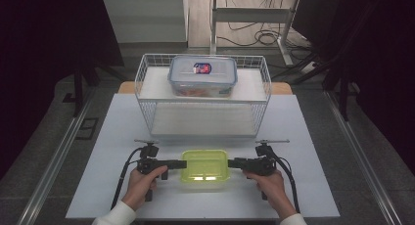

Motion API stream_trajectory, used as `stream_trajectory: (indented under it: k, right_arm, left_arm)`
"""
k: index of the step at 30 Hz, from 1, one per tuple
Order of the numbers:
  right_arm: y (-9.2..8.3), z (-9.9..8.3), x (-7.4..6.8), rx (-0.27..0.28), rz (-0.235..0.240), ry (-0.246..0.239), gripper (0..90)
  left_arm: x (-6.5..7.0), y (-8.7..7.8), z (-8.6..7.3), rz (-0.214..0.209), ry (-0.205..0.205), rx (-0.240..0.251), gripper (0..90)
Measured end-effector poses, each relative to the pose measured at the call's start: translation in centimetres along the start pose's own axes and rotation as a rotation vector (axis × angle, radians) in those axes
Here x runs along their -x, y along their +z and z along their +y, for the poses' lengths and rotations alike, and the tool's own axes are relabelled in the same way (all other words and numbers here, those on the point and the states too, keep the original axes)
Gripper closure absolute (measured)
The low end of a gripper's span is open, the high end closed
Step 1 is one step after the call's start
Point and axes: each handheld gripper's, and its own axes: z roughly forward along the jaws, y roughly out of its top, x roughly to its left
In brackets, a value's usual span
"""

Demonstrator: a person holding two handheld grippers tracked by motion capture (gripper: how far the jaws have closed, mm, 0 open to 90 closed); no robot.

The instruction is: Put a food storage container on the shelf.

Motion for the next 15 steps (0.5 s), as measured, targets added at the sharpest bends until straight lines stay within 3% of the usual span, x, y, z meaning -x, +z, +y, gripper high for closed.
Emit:
stream_trajectory:
  k: [3,7,8,11,12,15]
  right_arm:
    - [0.7,-0.2,-0.3,-0.020,0.021,0.001,56.4]
    - [1.0,-0.4,-0.2,-0.036,0.022,0.012,59.7]
    - [1.2,-0.5,0.0,-0.038,0.042,0.029,62.5]
    - [1.4,-0.6,0.2,-0.044,0.050,0.046,67.5]
    - [1.4,-0.7,0.4,-0.050,0.060,0.065,72.5]
    - [1.4,-0.7,0.4,-0.048,0.058,0.079,73.6]
  left_arm:
    - [-0.6,0.3,-0.2,-0.022,-0.031,-0.014,49.2]
    - [-0.7,0.5,-0.2,-0.046,-0.034,-0.022,59.4]
    - [-0.7,0.6,-0.3,-0.062,-0.031,-0.036,61.7]
    - [-0.7,0.8,-0.4,-0.054,-0.028,-0.041,66.5]
    - [-0.7,0.8,-0.5,-0.061,-0.032,-0.045,72.8]
    - [-0.5,0.8,-0.5,-0.056,-0.032,-0.042,74.4]
